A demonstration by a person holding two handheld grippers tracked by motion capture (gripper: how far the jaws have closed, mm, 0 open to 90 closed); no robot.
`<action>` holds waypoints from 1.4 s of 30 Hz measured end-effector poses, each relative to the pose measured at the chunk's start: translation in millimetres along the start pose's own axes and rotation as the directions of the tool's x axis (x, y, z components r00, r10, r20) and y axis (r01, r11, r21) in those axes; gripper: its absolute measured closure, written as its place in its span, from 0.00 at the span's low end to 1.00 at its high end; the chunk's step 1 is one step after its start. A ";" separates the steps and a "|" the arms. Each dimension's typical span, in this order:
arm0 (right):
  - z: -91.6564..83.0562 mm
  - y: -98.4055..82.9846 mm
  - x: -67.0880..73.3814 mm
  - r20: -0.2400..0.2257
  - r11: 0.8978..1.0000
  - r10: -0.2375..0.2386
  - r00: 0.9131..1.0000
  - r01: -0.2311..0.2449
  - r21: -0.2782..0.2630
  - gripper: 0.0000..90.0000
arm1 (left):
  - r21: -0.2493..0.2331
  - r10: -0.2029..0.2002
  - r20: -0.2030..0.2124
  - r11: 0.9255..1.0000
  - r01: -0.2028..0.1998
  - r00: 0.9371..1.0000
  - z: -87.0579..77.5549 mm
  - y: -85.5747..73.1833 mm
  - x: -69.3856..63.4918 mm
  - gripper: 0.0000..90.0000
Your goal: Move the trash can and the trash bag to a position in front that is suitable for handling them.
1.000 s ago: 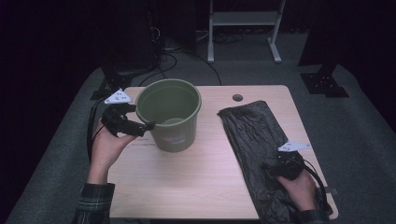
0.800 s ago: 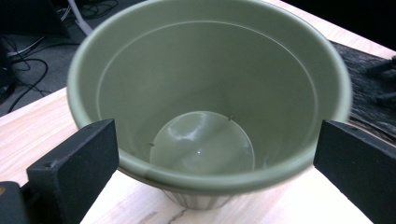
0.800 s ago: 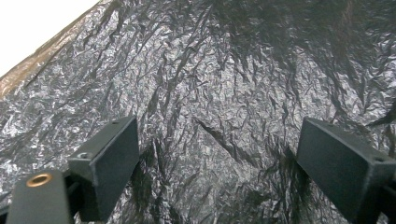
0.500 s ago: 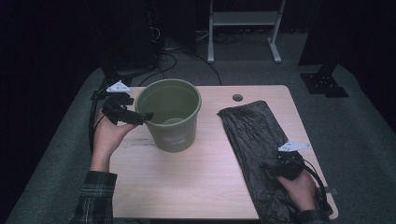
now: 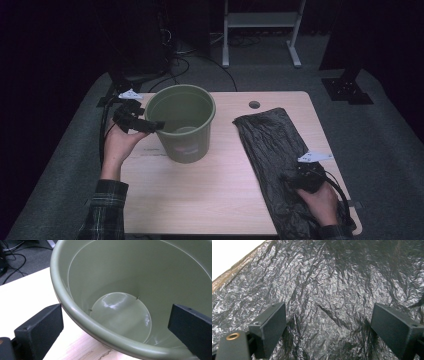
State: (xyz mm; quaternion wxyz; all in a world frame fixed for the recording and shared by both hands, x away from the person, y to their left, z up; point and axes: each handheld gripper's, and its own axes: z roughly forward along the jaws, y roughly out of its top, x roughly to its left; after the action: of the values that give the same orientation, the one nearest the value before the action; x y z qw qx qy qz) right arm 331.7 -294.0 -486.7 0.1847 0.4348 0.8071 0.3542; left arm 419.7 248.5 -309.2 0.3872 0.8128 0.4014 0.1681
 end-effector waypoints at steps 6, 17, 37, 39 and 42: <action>0.0 0.0 -0.1 0.000 1.000 -0.001 1.000 0.001 -0.001 0.13 | 0.010 0.001 -0.002 1.000 -0.001 1.000 0.4 0.8 -1.9 0.00; 0.0 0.0 0.0 0.000 1.000 0.000 1.000 0.000 0.000 0.13 | 0.018 0.040 0.039 0.999 -0.041 0.998 4.0 3.6 -18.9 0.00; 0.0 0.1 -0.1 0.001 1.000 0.000 1.000 0.000 -0.001 0.13 | 0.016 0.104 0.148 0.994 -0.107 0.984 10.1 6.1 -58.8 0.00; 0.0 0.0 0.0 0.000 1.000 0.000 1.000 0.000 0.000 0.13 | 0.013 0.108 0.161 0.994 -0.112 0.981 10.0 5.6 -62.0 0.00; 0.0 0.0 0.0 0.000 1.000 0.000 1.000 0.000 0.000 0.14 | 0.013 0.112 0.178 0.993 -0.116 0.978 9.6 4.7 -67.7 0.00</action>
State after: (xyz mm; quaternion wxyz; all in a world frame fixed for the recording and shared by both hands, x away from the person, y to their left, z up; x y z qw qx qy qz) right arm 331.7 -294.0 -486.7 0.1849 0.4350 0.8069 0.3543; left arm 385.7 189.0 -309.2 0.4016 0.8506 0.3202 0.1125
